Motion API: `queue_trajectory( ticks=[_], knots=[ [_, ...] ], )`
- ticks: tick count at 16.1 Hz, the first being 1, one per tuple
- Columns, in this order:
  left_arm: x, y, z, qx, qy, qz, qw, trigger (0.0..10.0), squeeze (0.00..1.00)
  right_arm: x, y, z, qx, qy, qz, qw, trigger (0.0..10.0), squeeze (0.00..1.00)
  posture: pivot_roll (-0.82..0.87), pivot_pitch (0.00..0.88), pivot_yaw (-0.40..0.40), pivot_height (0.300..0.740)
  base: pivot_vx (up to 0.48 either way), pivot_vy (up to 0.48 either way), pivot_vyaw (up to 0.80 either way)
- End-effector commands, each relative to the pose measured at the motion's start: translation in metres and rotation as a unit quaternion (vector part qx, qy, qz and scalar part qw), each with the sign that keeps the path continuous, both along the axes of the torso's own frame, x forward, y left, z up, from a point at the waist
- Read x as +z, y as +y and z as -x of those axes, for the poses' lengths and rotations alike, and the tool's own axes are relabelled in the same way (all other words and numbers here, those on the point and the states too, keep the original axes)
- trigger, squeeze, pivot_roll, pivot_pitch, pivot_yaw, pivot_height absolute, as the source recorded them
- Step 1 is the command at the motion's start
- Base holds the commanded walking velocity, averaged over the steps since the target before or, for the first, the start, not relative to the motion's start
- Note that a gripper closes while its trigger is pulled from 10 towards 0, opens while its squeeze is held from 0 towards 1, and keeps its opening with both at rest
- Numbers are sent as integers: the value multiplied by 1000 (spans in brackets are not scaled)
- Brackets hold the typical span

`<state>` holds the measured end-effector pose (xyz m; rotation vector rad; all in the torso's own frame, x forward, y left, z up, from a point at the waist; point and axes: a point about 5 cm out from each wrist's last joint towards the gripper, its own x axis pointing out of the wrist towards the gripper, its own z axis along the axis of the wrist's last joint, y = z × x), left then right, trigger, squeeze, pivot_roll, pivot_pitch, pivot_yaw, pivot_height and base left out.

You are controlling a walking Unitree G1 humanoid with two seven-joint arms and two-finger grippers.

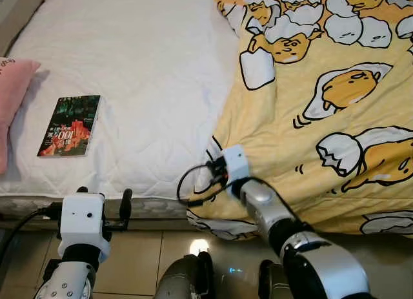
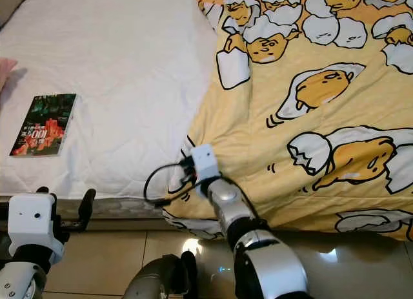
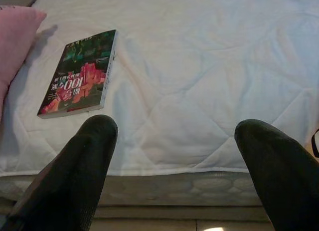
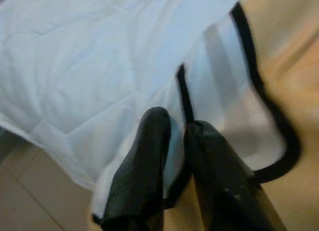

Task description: Clean up the room

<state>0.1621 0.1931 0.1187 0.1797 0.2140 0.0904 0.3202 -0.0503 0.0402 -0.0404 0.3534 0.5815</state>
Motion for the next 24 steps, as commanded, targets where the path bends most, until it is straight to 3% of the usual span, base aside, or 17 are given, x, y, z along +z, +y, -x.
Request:
queue_trajectory(
  ticks=[1, 4, 5, 6, 7, 9, 11, 14, 16, 17, 19, 20, 22, 24],
  knots=[
    [-5, 7, 3, 10, 13, -11, 1000, 10000, 0, -4, 9, 7, 23, 3, -2, 1000, 0, 0, 148, 252, 159, 740, 0, 0, 0],
    [-5, 7, 2, 11, 12, -12, 1000, 10000, 0, 11, 18, 3, 30, -55, -23, 998, 0, 0, 146, 246, 155, 740, 0, 0, 0],
    [-5, 8, 1, 12, 10, -12, 1000, 10000, 0, 33, 17, -8, 1, -116, -45, 992, 0, 0, 145, 242, 155, 740, 0, 0, 0],
    [-5, 8, 1, 13, 9, -12, 1000, 10000, 0, 47, 13, -15, -24, -153, -62, 986, 10000, 0, 144, 242, 154, 740, 0, 0, 0],
    [-5, 8, 1, 14, 8, -12, 1000, 10000, 0, 68, 5, -26, -65, -202, -82, 974, 10000, 0, 144, 242, 154, 740, 0, 0, 0],
    [-5, 7, 1, 14, 7, -12, 1000, 10000, 0, 82, -10, -39, -111, -214, -88, 966, 10000, 0, 142, 236, 153, 740, 0, 0, 0],
    [-5, 7, 1, 14, 4, -11, 1000, 10000, 0, 82, -25, -47, -147, -198, -60, 967, 10000, 0, 151, 234, 151, 740, 0, 0, 0],
    [-1, 11, 19, 17, 18, -20, 999, 10000, 0, 79, -76, -62, -290, -125, -32, 948, 10000, 0, 227, 274, 151, 740, 0, 0, 0],
    [0, 14, 35, 25, 35, -27, 999, 10000, 0, 66, -84, -59, -305, -89, 5, 948, 10000, 0, 254, 310, 151, 740, 0, 0, 0],
    [0, 14, 37, 25, 37, -27, 999, 10000, 0, 60, -80, -56, -294, -74, 12, 953, 10000, 0, 256, 314, 147, 740, 0, 0, 0],
    [-1, 12, 42, 25, 44, -27, 998, 10000, 0, 39, -42, -43, -198, -19, 5, 980, 10000, 0, 259, 321, 139, 740, 0, 0, 0],
    [-1, 12, 42, 27, 44, -27, 998, 10000, 0, 35, -26, -38, -160, -10, 5, 987, 10000, 0, 257, 323, 136, 740, 0, 0, 0],
    [0, 11, 41, 26, 43, -26, 998, 10000, 0, 25, 6, -24, -84, 16, -13, 996, 10000, 0, 256, 322, 135, 740, 0, 0, 0],
    [0, 10, 40, 25, 42, -25, 999, 10000, 0, 21, 17, -18, -58, 25, -19, 998, 10000, 0, 244, 323, 135, 740, 0, 0, 0]
  ],
)
